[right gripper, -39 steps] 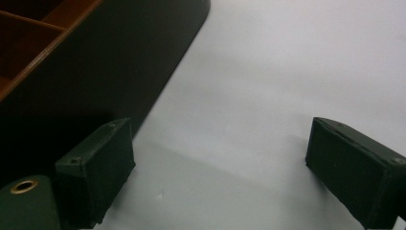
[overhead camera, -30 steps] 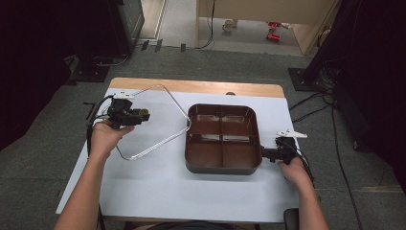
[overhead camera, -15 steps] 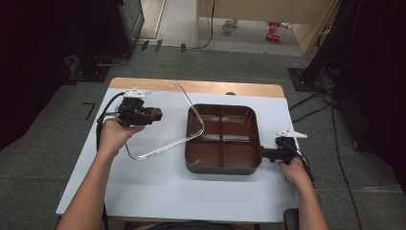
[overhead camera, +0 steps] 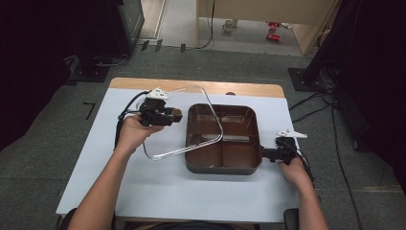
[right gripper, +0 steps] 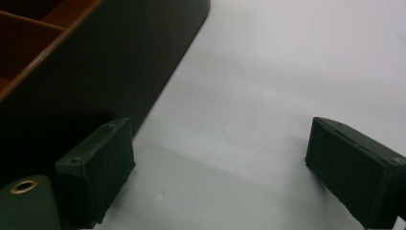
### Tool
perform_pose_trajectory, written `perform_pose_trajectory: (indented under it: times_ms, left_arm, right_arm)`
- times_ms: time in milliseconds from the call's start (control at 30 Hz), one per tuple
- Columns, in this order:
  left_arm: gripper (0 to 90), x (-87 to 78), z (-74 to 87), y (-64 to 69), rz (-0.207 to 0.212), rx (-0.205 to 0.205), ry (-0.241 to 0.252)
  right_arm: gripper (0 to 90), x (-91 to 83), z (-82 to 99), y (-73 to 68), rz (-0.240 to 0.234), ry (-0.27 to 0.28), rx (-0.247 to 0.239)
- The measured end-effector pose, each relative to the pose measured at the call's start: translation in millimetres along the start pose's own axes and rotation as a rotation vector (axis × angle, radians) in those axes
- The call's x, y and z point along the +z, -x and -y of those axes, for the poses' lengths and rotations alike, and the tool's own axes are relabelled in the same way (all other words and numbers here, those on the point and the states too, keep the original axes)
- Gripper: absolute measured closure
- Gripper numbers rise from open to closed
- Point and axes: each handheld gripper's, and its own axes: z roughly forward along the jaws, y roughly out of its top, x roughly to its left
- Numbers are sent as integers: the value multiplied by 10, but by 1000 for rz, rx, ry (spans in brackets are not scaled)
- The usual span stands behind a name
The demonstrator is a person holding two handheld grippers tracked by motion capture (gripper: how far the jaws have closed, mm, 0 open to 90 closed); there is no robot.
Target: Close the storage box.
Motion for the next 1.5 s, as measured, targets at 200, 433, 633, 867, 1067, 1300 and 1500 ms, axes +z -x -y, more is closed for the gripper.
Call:
perform_pose_trajectory:
  times_ms: [200,433,633,867,1067,1300,1500]
  left_arm:
    - [594,161,-51,109,37,43,-8]
    - [595,352,-114,228,82,76,-19]
    - [594,500,-166,341,117,120,-18]
    - [595,684,-224,432,169,153,-46]
    - [594,865,-273,493,209,171,-53]
    - [595,1043,-306,549,234,217,-86]
    - [594,1147,-352,578,245,223,-88]
  right_arm:
    - [89,0,0,0,0,0,0]
    - [90,-1,1,-1,1,1,-1]
    - [95,-1,2,-4,5,2,-1]
    - [101,-1,3,-6,10,3,-4]
    - [101,-2,3,-7,10,2,-1]
    - [101,-2,3,-7,10,2,-2]
    - [101,-2,2,-8,10,2,0]
